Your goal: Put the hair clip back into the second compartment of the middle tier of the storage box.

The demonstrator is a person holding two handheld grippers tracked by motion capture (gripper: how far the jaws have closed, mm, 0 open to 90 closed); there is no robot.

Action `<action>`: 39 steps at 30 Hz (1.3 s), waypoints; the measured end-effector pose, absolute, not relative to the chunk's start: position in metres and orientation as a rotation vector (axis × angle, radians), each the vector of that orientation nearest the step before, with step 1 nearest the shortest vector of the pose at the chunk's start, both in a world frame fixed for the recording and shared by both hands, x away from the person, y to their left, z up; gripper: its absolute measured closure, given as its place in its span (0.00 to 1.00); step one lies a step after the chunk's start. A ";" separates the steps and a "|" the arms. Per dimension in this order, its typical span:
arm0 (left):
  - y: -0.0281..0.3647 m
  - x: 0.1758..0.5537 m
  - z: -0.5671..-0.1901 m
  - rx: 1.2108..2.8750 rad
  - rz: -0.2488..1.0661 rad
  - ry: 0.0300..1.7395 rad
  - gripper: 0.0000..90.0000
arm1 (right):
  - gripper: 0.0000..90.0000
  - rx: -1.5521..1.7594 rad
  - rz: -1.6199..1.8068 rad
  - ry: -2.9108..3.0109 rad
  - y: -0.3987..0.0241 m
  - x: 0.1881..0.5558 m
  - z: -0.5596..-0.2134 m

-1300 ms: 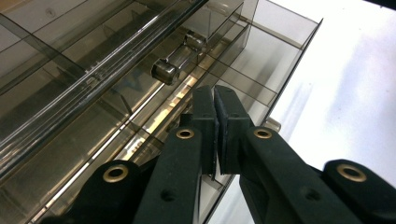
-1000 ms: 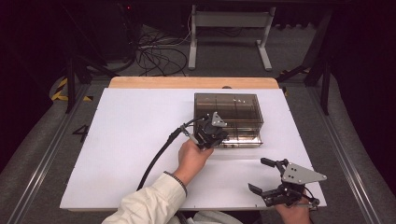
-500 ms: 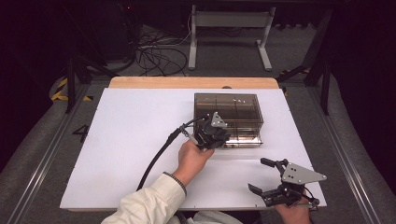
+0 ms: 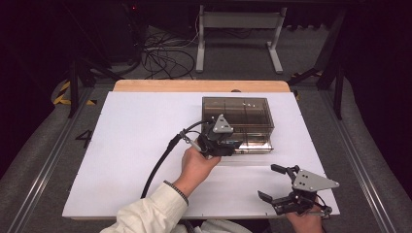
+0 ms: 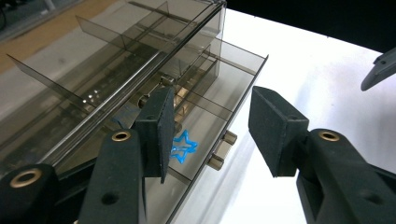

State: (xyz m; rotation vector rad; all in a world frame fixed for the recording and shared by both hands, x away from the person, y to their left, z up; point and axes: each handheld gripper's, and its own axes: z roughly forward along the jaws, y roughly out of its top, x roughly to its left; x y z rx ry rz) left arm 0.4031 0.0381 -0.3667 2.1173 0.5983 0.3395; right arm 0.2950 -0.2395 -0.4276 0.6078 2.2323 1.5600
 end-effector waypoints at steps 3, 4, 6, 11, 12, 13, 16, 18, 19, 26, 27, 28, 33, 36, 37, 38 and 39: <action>0.039 0.401 -0.365 2.111 0.345 0.591 0.57 | 0.07 0.609 1.562 2.232 -0.239 0.295 -0.428; 0.039 0.400 -0.364 2.111 0.349 0.588 0.56 | 0.07 0.608 1.563 2.231 -0.239 0.295 -0.427; 0.041 0.398 -0.361 2.103 0.350 0.587 0.56 | 0.07 0.609 1.562 2.231 -0.239 0.295 -0.427; 0.045 0.395 -0.358 2.094 0.343 0.585 0.51 | 0.07 0.608 1.561 2.233 -0.239 0.295 -0.427; 0.047 0.393 -0.356 2.092 0.340 0.582 0.48 | 0.07 0.609 1.563 2.230 -0.239 0.295 -0.427; 0.047 0.393 -0.356 2.092 0.340 0.582 0.45 | 0.07 0.610 1.562 2.230 -0.240 0.295 -0.427; 0.056 0.385 -0.352 2.078 0.359 0.573 0.37 | 0.07 0.616 1.566 2.230 -0.240 0.295 -0.427; 0.064 0.381 -0.350 2.068 0.365 0.571 0.31 | 0.07 0.611 1.564 2.229 -0.240 0.295 -0.427; 0.068 0.379 -0.349 2.062 0.362 0.574 0.29 | 0.07 0.613 1.564 2.228 -0.240 0.295 -0.427; 0.100 0.360 -0.348 2.047 0.404 0.558 0.17 | 0.06 0.621 1.566 2.218 -0.240 0.295 -0.427; 0.106 0.357 -0.349 2.042 0.404 0.559 0.17 | 0.06 0.621 1.566 2.218 -0.240 0.295 -0.427; 0.112 0.353 -0.350 2.035 0.411 0.561 0.16 | 0.06 0.622 1.567 2.217 -0.240 0.295 -0.427; 0.144 0.338 -0.358 2.012 0.426 0.586 0.10 | 0.06 0.627 1.566 2.214 -0.240 0.295 -0.427; 0.160 0.329 -0.363 1.998 0.452 0.599 0.09 | 0.06 0.631 1.566 2.213 -0.240 0.295 -0.427; 0.166 0.326 -0.365 1.989 0.456 0.608 0.08 | 0.06 0.635 1.564 2.212 -0.240 0.296 -0.428; 0.171 0.323 -0.368 1.979 0.457 0.616 0.08 | 0.06 0.635 1.564 2.212 -0.240 0.296 -0.428; 0.178 0.319 -0.372 1.973 0.463 0.624 0.06 | 0.06 0.640 1.569 2.212 -0.240 0.296 -0.428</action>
